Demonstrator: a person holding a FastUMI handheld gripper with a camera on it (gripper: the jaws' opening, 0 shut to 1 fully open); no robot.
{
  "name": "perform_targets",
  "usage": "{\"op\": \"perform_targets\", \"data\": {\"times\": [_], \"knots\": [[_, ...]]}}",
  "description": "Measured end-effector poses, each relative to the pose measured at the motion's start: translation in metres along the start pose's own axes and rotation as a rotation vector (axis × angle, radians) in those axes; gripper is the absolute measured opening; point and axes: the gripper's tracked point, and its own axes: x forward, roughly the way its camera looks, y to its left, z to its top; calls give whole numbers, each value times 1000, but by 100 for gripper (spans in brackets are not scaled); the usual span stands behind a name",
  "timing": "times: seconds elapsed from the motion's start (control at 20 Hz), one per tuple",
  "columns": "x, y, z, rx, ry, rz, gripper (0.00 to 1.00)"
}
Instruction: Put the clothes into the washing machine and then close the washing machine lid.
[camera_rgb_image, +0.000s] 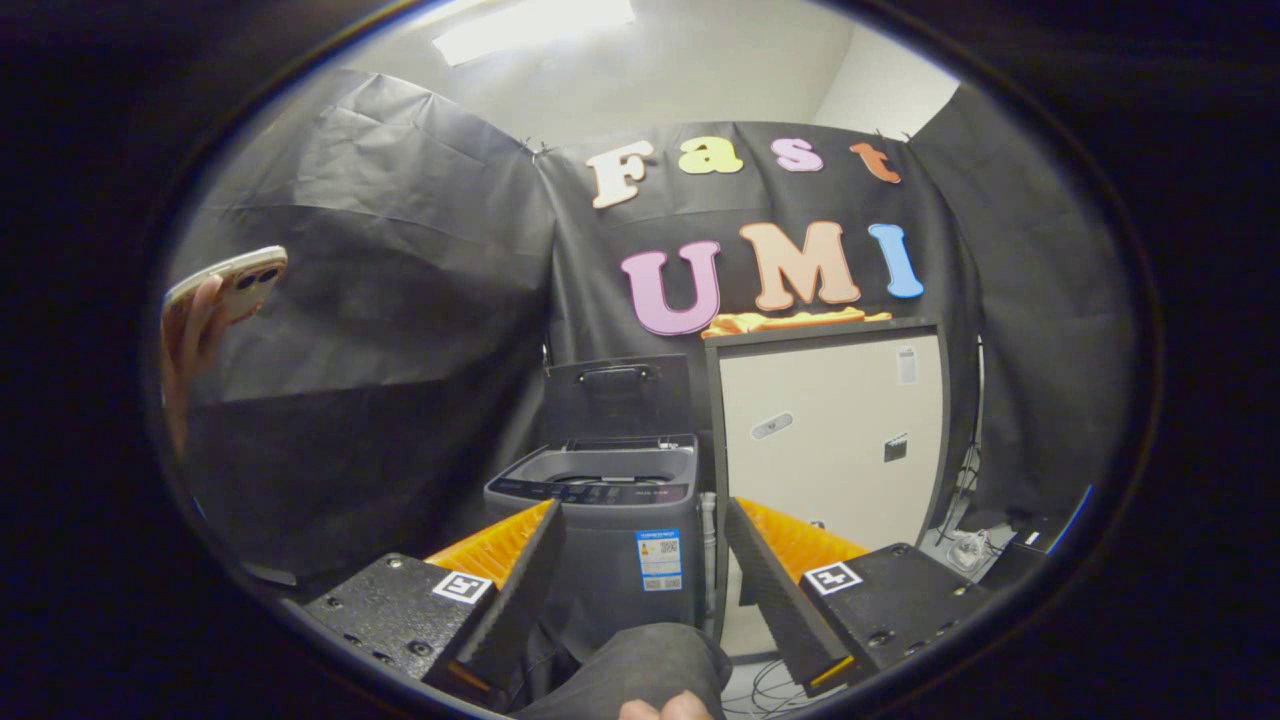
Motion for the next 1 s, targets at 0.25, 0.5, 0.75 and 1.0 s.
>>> {"op": "perform_targets", "data": {"times": [0.25, 0.5, 0.75, 1.0], "knots": [[-1, 0, 1, 3, -4, -1, 98], [5, -6, 12, 5, -13, -11, 98], [19, -20, 29, -28, -15, -26, 98], [37, -29, 48, -19, -36, -28, 98]]}}
